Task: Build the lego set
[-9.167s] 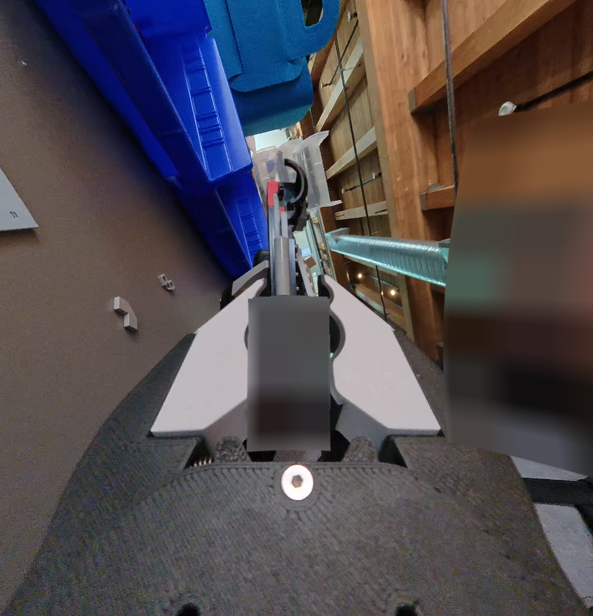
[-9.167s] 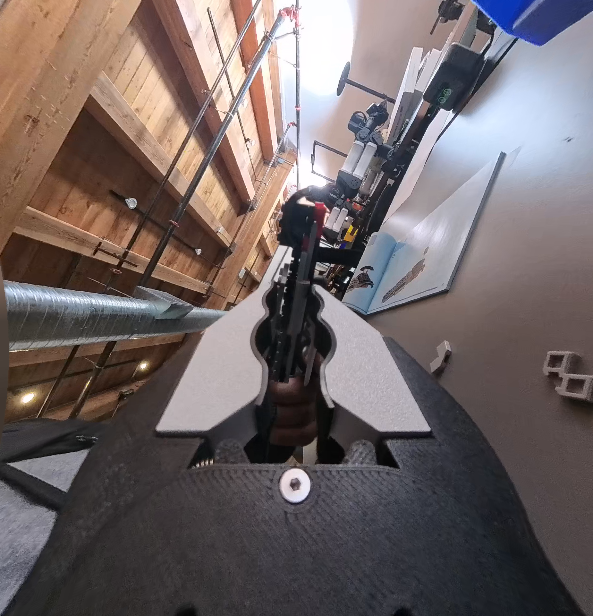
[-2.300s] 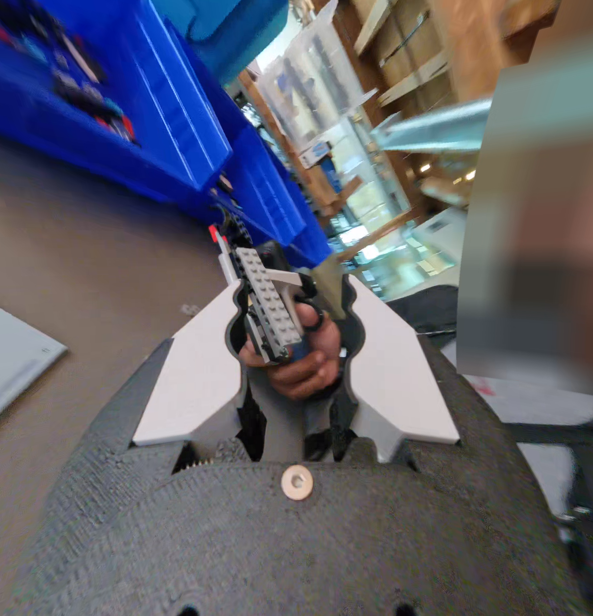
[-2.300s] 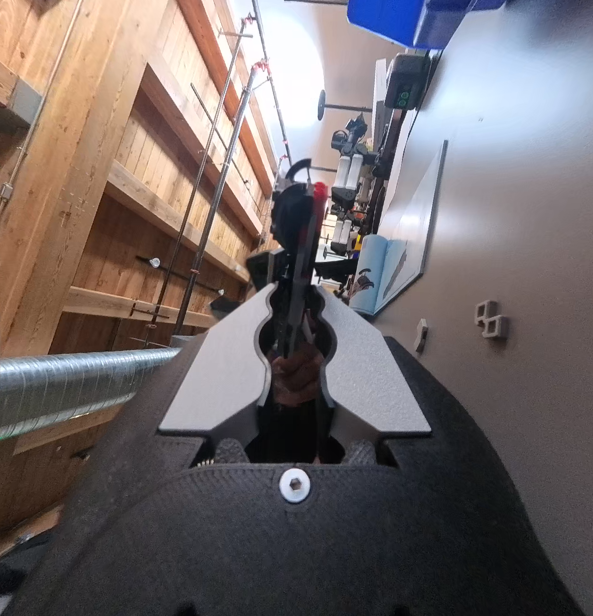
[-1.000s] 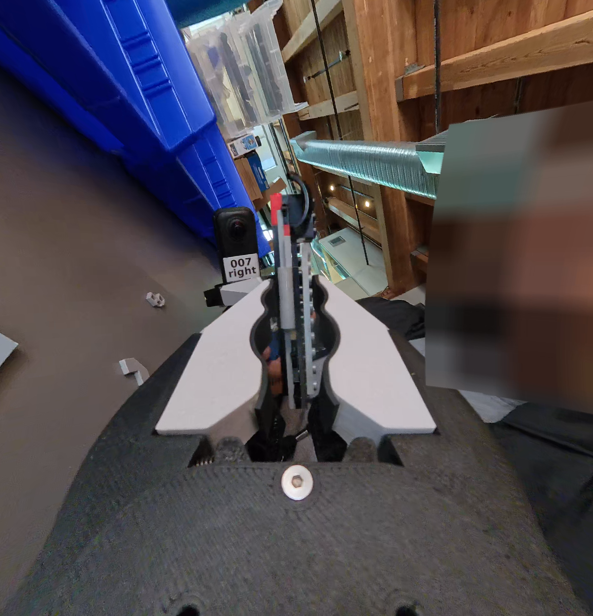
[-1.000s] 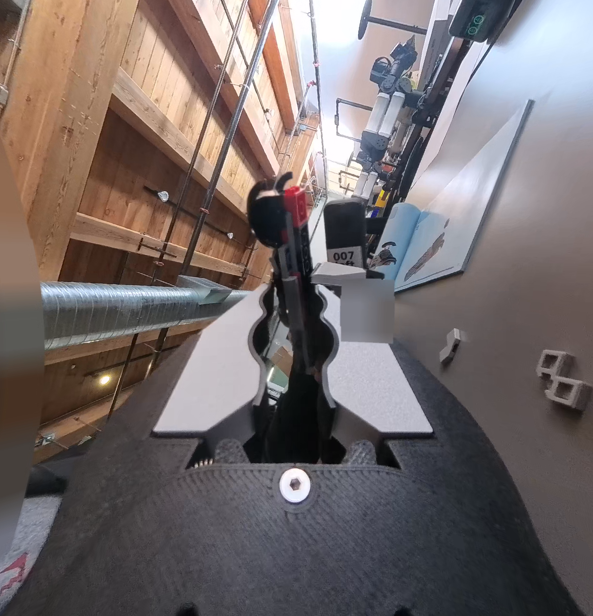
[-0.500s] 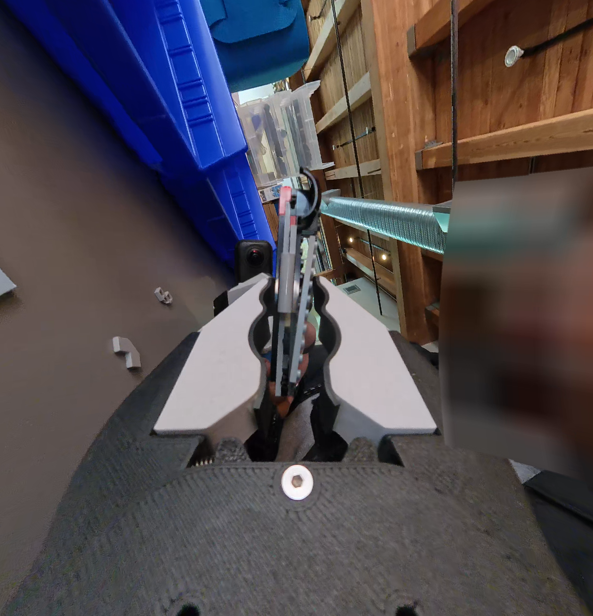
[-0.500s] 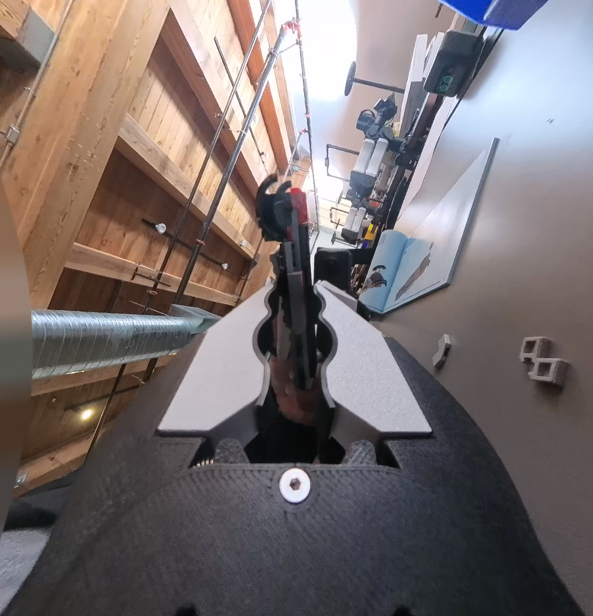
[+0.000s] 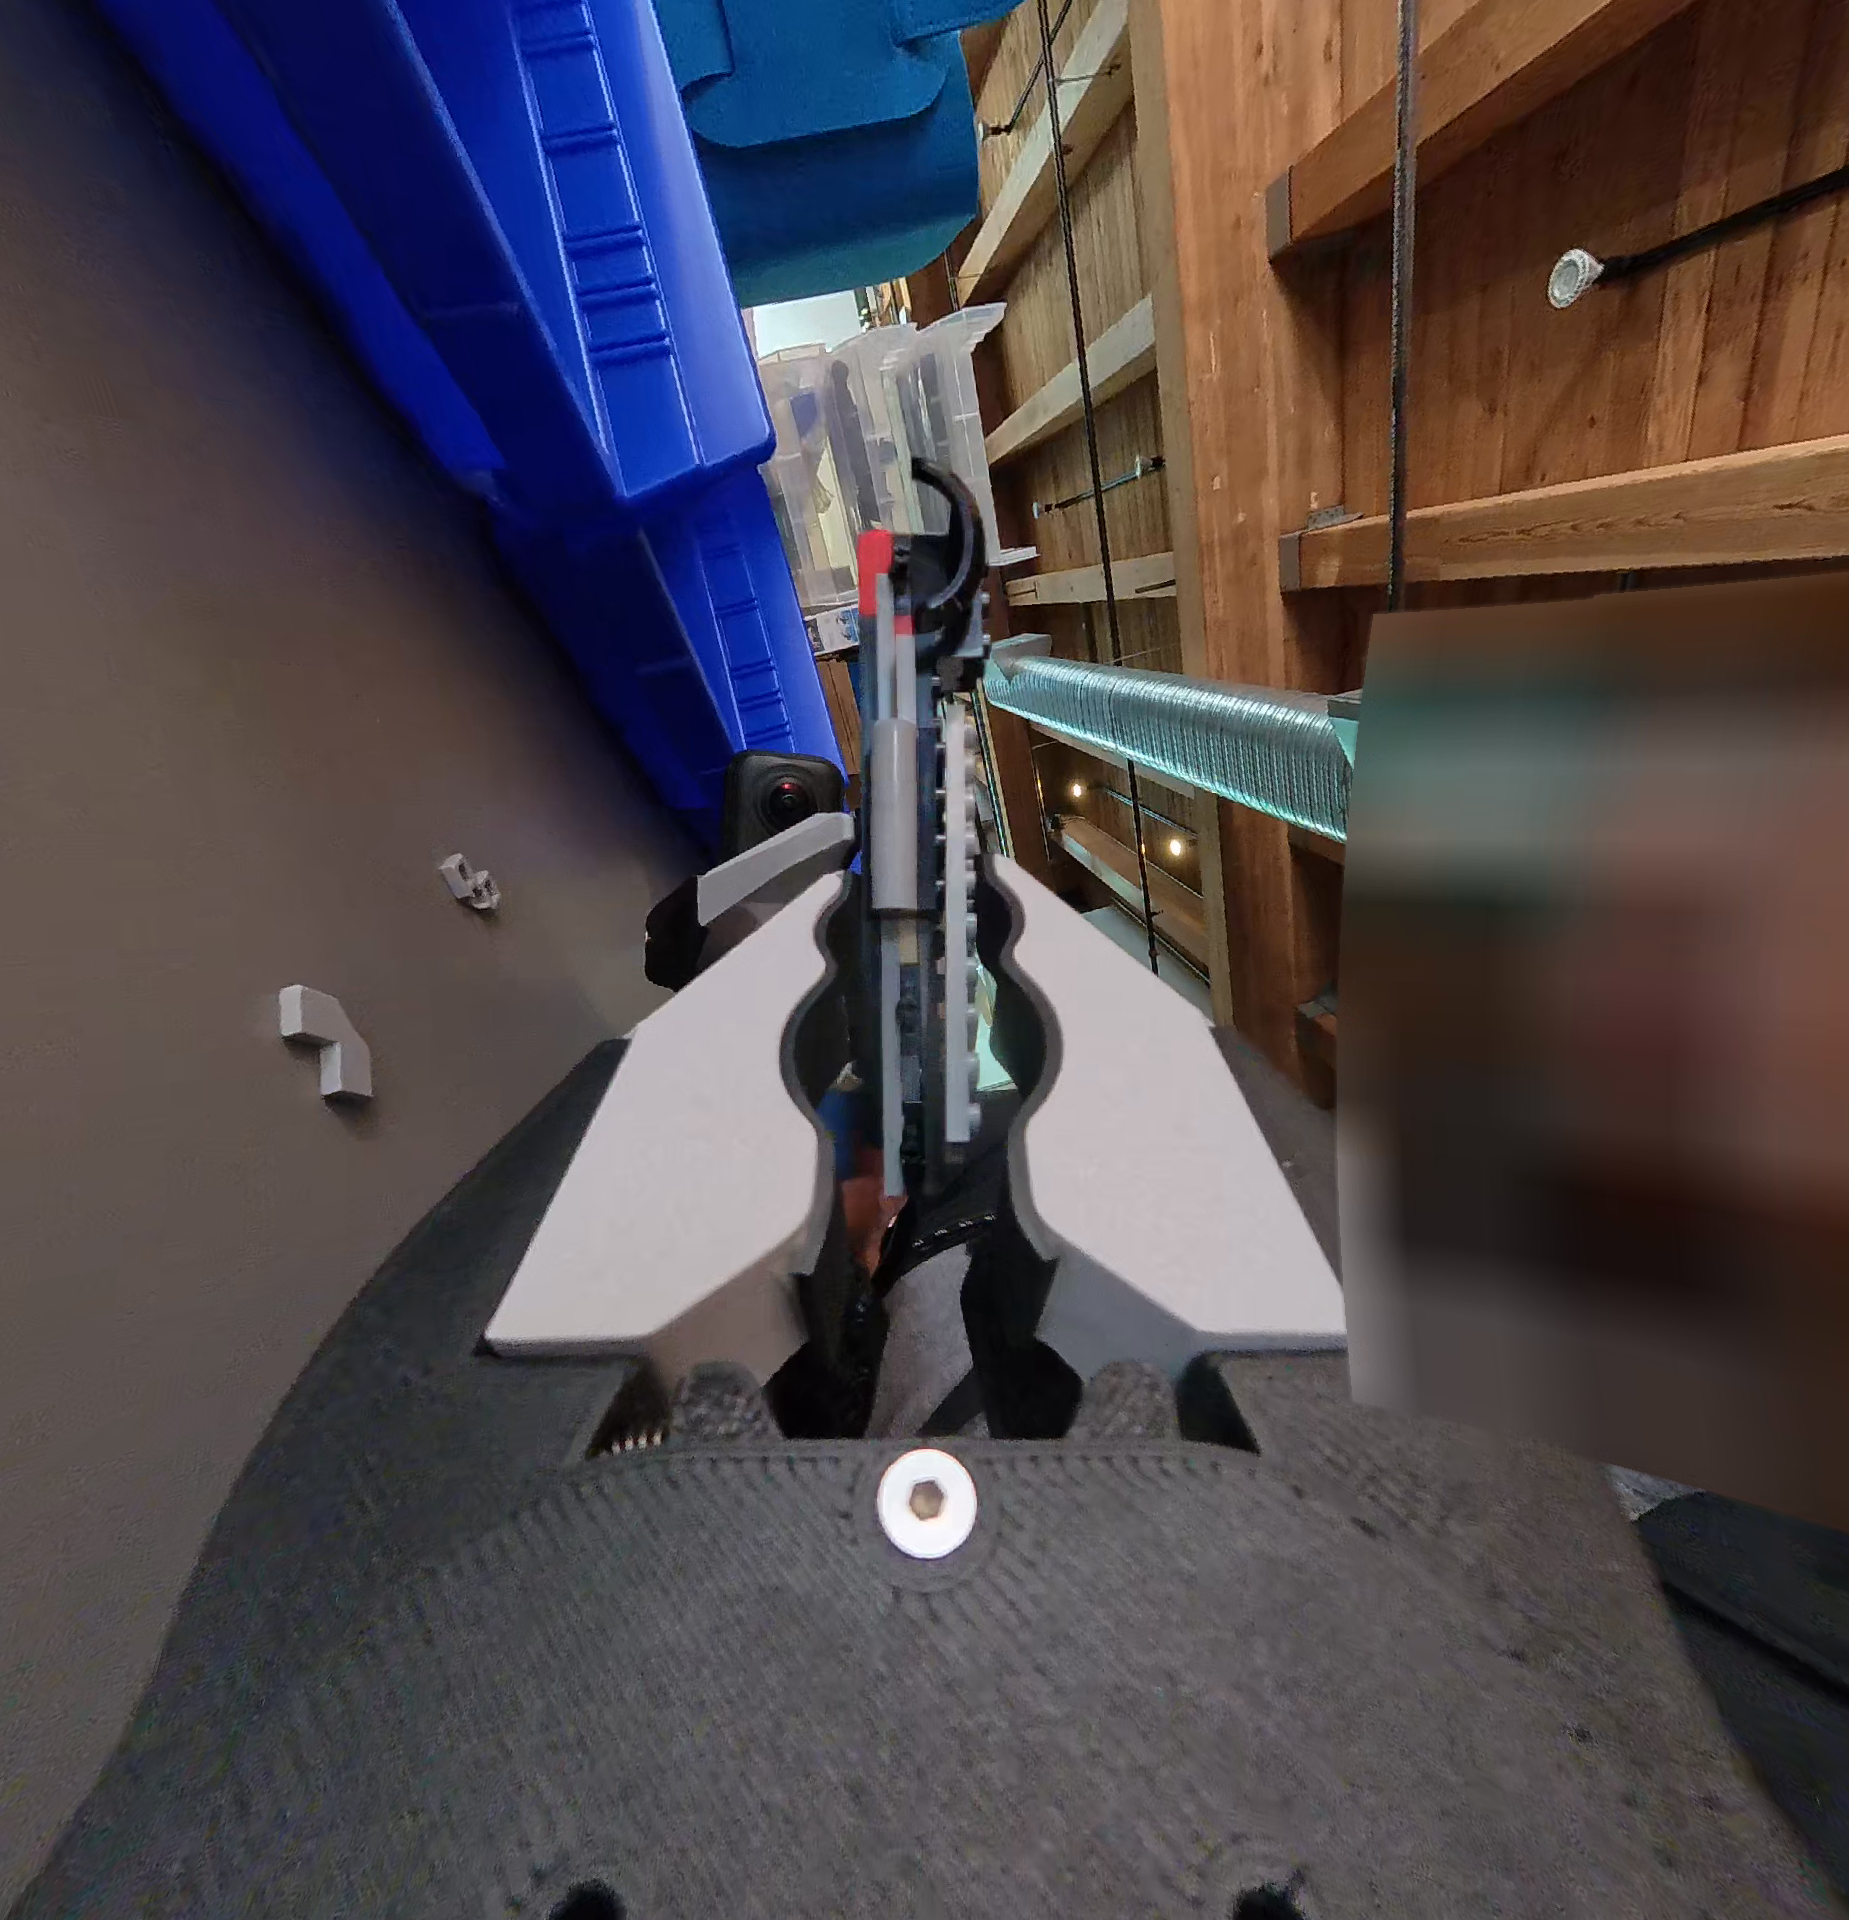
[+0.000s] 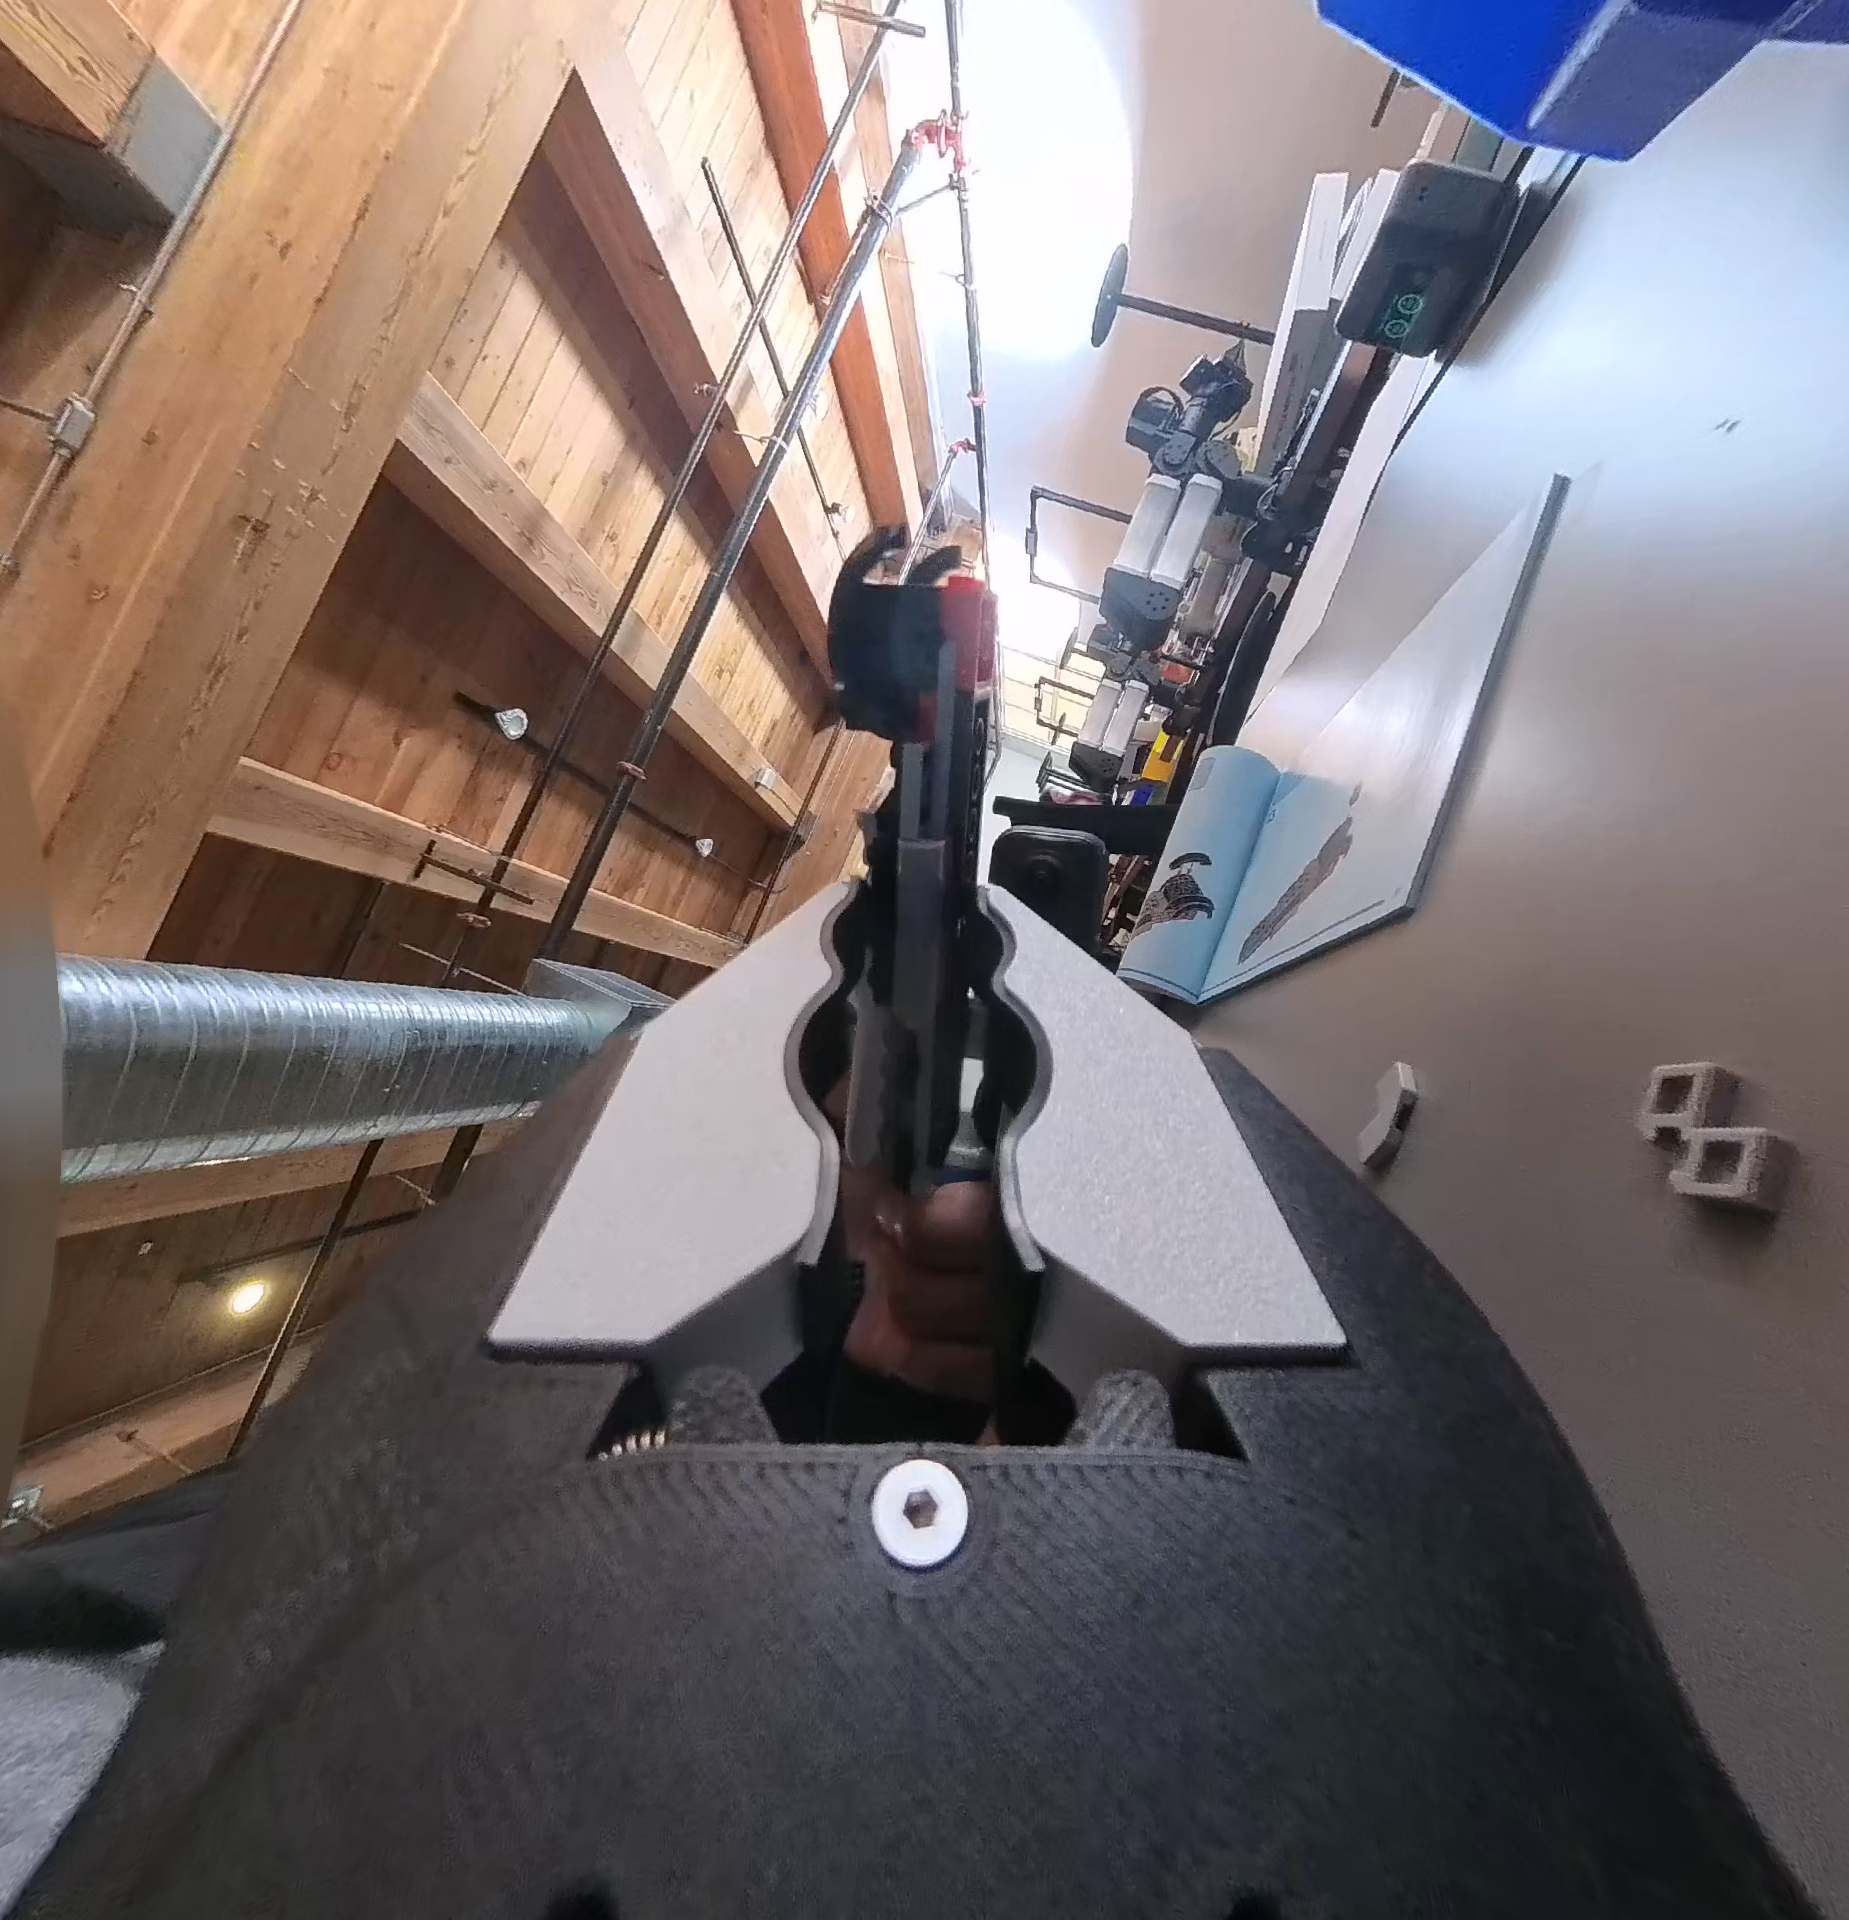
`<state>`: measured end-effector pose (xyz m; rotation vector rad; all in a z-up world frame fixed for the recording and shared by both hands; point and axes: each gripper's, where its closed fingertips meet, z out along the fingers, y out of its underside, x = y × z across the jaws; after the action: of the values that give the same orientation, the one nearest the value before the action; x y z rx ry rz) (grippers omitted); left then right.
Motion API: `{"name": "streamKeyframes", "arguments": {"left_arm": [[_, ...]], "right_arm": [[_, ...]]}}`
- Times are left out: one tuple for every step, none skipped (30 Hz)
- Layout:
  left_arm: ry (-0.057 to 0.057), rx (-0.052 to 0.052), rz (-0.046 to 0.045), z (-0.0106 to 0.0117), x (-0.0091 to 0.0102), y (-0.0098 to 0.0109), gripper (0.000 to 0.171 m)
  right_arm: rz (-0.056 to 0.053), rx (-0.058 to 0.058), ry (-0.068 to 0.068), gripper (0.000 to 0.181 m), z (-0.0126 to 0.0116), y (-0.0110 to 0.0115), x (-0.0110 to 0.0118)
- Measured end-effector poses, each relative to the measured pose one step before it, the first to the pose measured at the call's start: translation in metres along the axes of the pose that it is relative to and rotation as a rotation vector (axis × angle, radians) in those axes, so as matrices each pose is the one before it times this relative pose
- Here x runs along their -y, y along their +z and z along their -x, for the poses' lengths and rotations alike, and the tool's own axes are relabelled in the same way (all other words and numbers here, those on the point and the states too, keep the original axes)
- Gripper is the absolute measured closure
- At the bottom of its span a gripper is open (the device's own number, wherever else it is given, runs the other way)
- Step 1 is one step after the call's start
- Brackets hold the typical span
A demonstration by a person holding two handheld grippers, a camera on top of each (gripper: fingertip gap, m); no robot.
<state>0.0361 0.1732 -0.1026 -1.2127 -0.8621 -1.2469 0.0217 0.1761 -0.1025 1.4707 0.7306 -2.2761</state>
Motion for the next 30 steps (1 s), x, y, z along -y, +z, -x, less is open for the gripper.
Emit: {"name": "streamKeyframes", "arguments": {"left_arm": [[0.0040, -0.0021, 0.00046, -0.00074, -0.00013, 0.00004, 0.151], [0.0044, -0.0009, 0.00028, -0.00057, -0.00003, -0.00016, 0.151], [0.0049, -0.0007, 0.00107, -0.00042, -0.00006, -0.00034, 0.151], [0.0054, -0.0017, 0.00148, -0.00047, 0.00009, -0.00030, 0.151], [0.0038, -0.0006, 0.00008, -0.00017, 0.00020, -0.00046, 0.151], [0.0020, -0.0005, 0.00020, -0.00018, 0.00026, -0.00050, 0.151], [0.0019, 0.0011, 0.00193, -0.00004, 0.00014, -0.00061, 0.151], [0.0055, 0.0054, 0.00265, 0.00029, 0.00013, -0.00076, 0.151], [0.0105, 0.0107, 0.00305, 0.00073, 0.00010, -0.00096, 0.151], [0.0083, 0.0084, 0.00402, 0.00025, 0.00011, -0.00084, 0.151], [0.0056, 0.0077, 0.00529, 0.00001, -0.00013, -0.00064, 0.151], [0.0062, 0.0073, 0.00708, -0.00017, -0.00039, -0.00054, 0.151], [0.0033, 0.0086, 0.00805, 0.00005, -0.00063, -0.00025, 0.151], [0.0027, 0.0149, 0.00600, 0.00091, -0.00049, -0.00043, 0.151], [0.0041, 0.0152, 0.00152, 0.00111, 0.00009, -0.00034, 0.151], [0.0000, 0.0122, 0.00058, 0.00095, 0.00005, -0.00046, 0.151], [-0.0044, 0.0063, 0.00029, 0.00054, -0.00007, -0.00022, 0.151], [-0.0073, 0.0044, -0.00039, 0.00053, -0.00027, 0.00001, 0.151], [-0.0074, 0.0047, -0.00079, 0.00085, -0.00036, 0.00022, 0.150], [-0.0071, 0.0017, -0.00239, 0.00044, -0.00023, 0.00035, 0.150], [-0.0106, -0.0013, -0.00241, 0.00014, -0.00056, 0.00065, 0.149], [-0.0139, -0.0058, -0.00144, -0.00048, -0.00069, 0.00085, 0.149], [-0.0145, -0.0034, -0.00052, 0.00000, -0.00111, 0.00110, 0.149], [-0.0132, -0.0002, -0.00110, 0.00042, -0.00118, 0.00118, 0.148], [-0.0118, -0.0047, -0.00396, -0.00043, -0.00083, 0.00122, 0.147], [-0.0137, -0.0045, -0.00553, -0.00024, -0.00067, 0.00109, 0.147], [-0.0113, -0.0032, -0.00919, -0.00011, -0.00016, 0.00096, 0.146], [-0.0063, -0.0045, -0.01513, -0.00042, 0.00067, 0.00071, 0.147], [-0.0042, -0.0041, -0.01215, -0.00040, 0.00029, 0.00060, 0.147], [-0.0007, -0.0042, -0.00573, -0.00048, -0.00023, 0.00046, 0.147]], "right_arm": [[0.0039, 0.0023, -0.0054, 0.161, 0.00076, 0.00021, -0.00020], [0.0073, 0.0002, -0.0085, 0.161, 0.00059, 0.00024, -0.00022], [0.0106, -0.0013, -0.0118, 0.160, 0.00055, 0.00048, -0.00006], [0.0131, -0.0024, -0.0148, 0.160, 0.00049, 0.00048, 0.00016], [0.0142, -0.0019, -0.0160, 0.159, 0.00062, 0.00038, 0.00020], [0.0133, -0.0012, -0.0148, 0.157, 0.00053, 0.00017, 0.00068], [0.0096, -0.0024, -0.0124, 0.157, 0.00030, -0.00009, 0.00133], [0.0055, -0.0051, -0.0097, 0.157, -0.00020, -0.00029, 0.00191], [0.0067, -0.0081, -0.0084, 0.156, -0.00066, -0.00010, 0.00147], [0.0126, -0.0076, -0.0095, 0.157, -0.00068, 0.00024, 0.00002], [0.0118, -0.0065, -0.0091, 0.158, -0.00042, 0.00046, -0.00074], [0.0056, -0.0063, -0.0052, 0.160, -0.00065, 0.00033, -0.00084], [0.0001, -0.0065, -0.0010, 0.163, -0.00091, -0.00001, -0.00068], [-0.0027, -0.0065, 0.0030, 0.163, -0.00116, 0.00003, -0.00053], [-0.0048, -0.0076, 0.0043, 0.163, -0.00132, -0.00001, -0.00041], [-0.0049, -0.0062, 0.0024, 0.163, -0.00095, 0.00000, -0.00035], [-0.0061, -0.0037, 0.0001, 0.163, -0.00032, 0.00004, -0.00012], [-0.0087, -0.0041, -0.0018, 0.163, -0.00016, -0.00020, -0.00005], [-0.0100, -0.0043, -0.0018, 0.163, -0.00012, -0.00027, 0.00003], [-0.0103, -0.0030, -0.0021, 0.162, 0.00012, -0.00041, -0.00002], [-0.0108, -0.0019, -0.0031, 0.163, 0.00027, -0.00029, 0.00015], [-0.0114, 0.0000, -0.0029, 0.163, 0.00056, -0.00047, 0.00035], [-0.0119, -0.0001, -0.0020, 0.163, 0.00050, -0.00053, 0.00048], [-0.0116, -0.0008, -0.0012, 0.163, 0.00035, -0.00065, 0.00050], [-0.0097, 0.0002, 0.0001, 0.164, 0.00034, -0.00046, 0.00032], [-0.0087, 0.0005, 0.0002, 0.163, 0.00042, -0.00067, 0.00022], [-0.0074, -0.0004, -0.0005, 0.164, 0.00027, -0.00048, 0.00002], [-0.0046, -0.0007, -0.0008, 0.163, 0.00027, -0.00039, -0.00014], [-0.0033, -0.0001, 0.0000, 0.163, 0.00034, -0.00027, -0.00031], [-0.0047, 0.0009, 0.0009, 0.163, 0.00028, -0.00032, 0.00010]]}}
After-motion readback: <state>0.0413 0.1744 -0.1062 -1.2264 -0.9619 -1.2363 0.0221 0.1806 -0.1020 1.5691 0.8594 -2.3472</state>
